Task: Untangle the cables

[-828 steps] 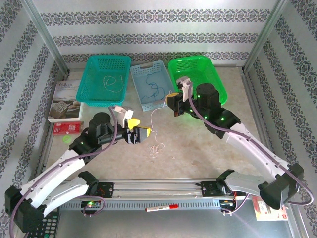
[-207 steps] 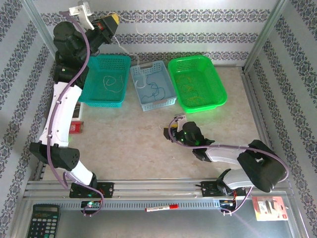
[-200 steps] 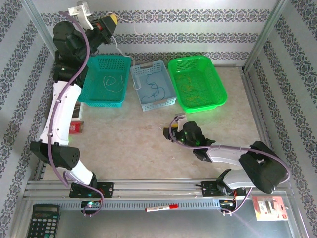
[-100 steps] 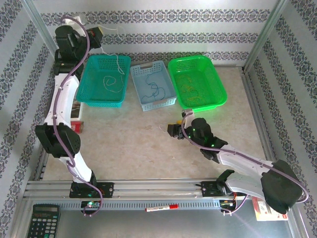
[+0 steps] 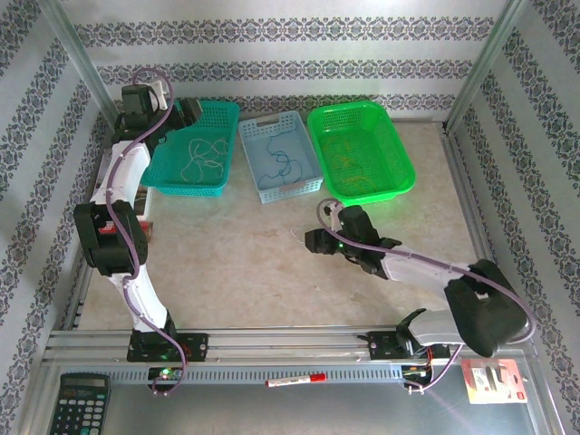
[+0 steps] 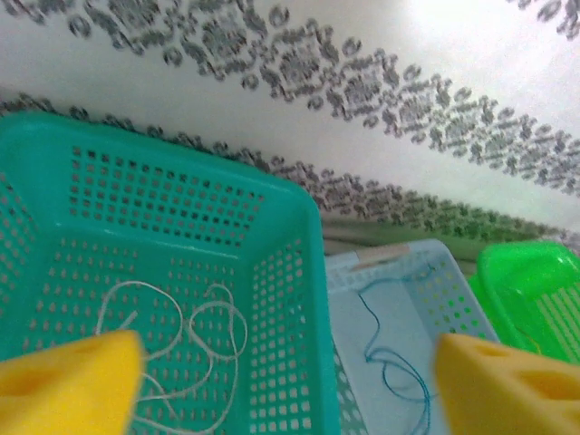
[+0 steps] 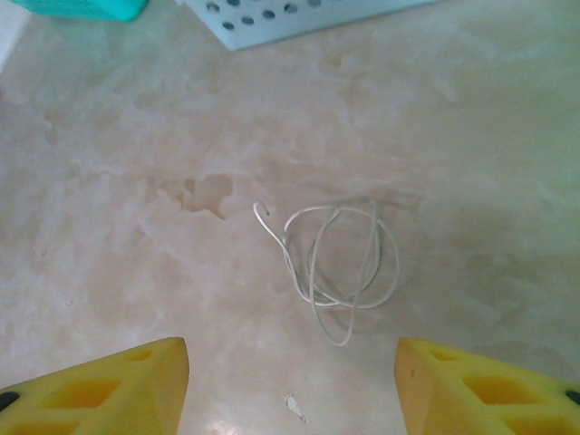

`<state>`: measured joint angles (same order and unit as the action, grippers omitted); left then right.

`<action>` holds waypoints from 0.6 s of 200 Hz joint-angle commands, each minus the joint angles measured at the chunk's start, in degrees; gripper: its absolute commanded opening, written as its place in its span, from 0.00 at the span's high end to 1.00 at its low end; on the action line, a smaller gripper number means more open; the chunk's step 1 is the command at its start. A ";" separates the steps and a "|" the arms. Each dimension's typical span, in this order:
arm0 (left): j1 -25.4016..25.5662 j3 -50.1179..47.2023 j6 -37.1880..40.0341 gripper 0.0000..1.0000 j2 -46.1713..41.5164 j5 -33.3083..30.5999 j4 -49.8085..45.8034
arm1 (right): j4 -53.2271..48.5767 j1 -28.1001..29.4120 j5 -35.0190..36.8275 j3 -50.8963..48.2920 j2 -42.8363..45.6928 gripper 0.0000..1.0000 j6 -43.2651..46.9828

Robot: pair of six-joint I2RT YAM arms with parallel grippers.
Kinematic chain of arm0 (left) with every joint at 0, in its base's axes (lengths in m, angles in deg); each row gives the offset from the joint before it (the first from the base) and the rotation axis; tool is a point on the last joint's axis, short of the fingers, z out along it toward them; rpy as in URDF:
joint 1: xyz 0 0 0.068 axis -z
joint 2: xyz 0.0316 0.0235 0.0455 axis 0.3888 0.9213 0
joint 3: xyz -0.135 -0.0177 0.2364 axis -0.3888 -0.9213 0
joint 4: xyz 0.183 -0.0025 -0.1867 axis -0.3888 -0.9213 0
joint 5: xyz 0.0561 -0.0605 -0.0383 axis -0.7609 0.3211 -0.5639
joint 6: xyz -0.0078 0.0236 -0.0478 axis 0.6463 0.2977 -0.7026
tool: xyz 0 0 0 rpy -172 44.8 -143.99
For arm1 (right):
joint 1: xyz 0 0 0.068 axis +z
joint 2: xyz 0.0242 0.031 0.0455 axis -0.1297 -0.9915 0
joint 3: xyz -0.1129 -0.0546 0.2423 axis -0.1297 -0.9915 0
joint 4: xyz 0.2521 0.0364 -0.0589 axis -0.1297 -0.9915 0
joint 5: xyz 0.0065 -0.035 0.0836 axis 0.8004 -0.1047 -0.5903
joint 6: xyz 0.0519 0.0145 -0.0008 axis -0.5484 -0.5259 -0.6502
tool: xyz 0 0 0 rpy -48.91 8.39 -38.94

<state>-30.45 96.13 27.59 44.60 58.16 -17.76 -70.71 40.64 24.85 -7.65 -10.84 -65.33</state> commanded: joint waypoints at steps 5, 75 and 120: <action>-0.19 0.85 1.06 0.00 -2.51 7.59 -4.55 | -0.22 -0.31 -0.18 2.81 -3.56 0.39 2.16; 6.26 -11.21 -4.48 0.00 -16.77 11.49 -1.42 | 2.70 -0.58 -1.31 6.93 -14.53 0.55 2.23; 12.65 -25.55 -6.42 0.00 -27.88 9.60 2.73 | 3.34 -0.60 -4.22 8.30 -16.53 1.00 1.94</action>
<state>-20.16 76.77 23.17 20.78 67.71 -17.85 -68.87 40.56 23.28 -0.65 -27.83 -63.74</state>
